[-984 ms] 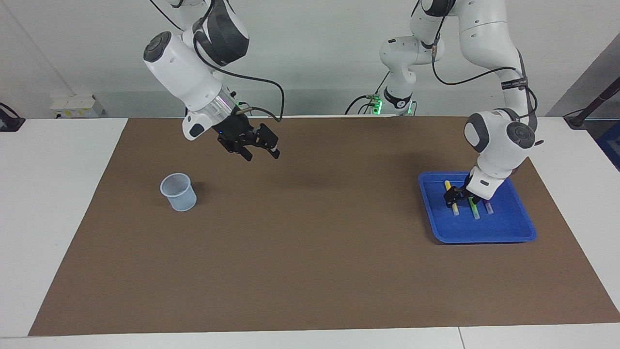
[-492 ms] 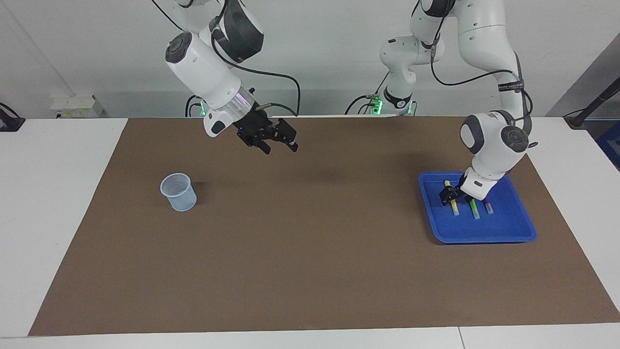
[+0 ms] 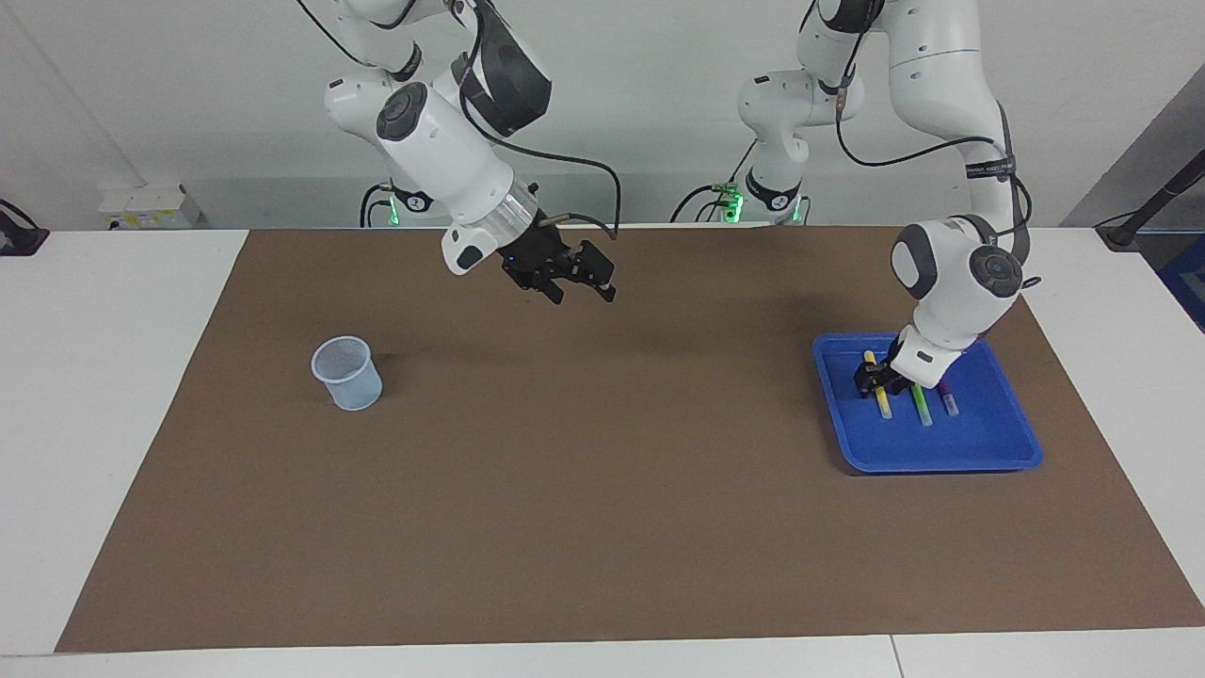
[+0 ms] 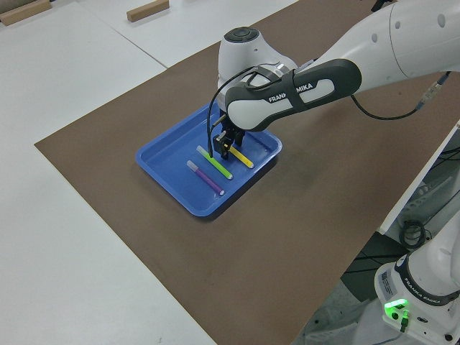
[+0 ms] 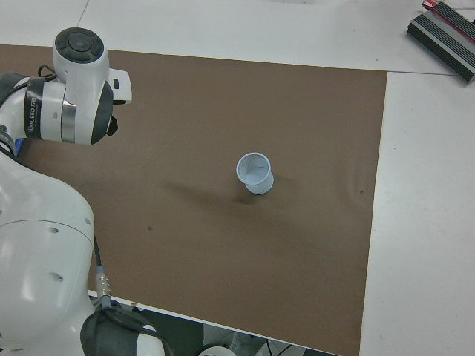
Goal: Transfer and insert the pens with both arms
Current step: 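Reach the left gripper to the yellow pen while the right gripper advances, then lift the yellow pen with the left gripper toward the right gripper, then grasp the yellow pen's free end with the right gripper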
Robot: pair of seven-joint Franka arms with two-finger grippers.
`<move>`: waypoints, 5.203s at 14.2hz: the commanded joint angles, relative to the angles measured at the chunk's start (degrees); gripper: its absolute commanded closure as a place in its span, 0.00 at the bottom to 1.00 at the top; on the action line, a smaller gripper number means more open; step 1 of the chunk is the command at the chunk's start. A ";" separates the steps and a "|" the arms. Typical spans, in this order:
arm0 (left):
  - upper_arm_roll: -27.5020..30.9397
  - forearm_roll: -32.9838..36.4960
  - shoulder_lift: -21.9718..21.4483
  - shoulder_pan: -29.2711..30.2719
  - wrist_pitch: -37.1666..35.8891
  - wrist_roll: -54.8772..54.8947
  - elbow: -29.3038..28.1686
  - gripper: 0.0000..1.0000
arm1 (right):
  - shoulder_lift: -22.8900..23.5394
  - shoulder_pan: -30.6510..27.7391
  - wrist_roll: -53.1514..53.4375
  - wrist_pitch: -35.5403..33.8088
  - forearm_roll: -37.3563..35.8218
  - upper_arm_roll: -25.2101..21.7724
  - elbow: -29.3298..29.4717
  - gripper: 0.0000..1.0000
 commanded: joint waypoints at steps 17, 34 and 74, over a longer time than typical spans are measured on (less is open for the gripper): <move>0.13 -1.57 -0.48 -0.75 -10.49 -5.06 9.62 1.00 | -0.30 0.08 1.07 1.92 3.93 -0.13 -0.51 0.00; -0.58 -12.55 -8.65 -10.42 -19.47 -65.47 18.26 1.00 | -0.74 2.01 4.84 7.34 11.47 -0.04 -2.79 0.00; -0.75 -24.70 -14.45 -19.74 -20.54 -80.58 12.72 1.00 | 5.32 17.66 17.86 37.07 21.15 -0.13 -2.98 0.57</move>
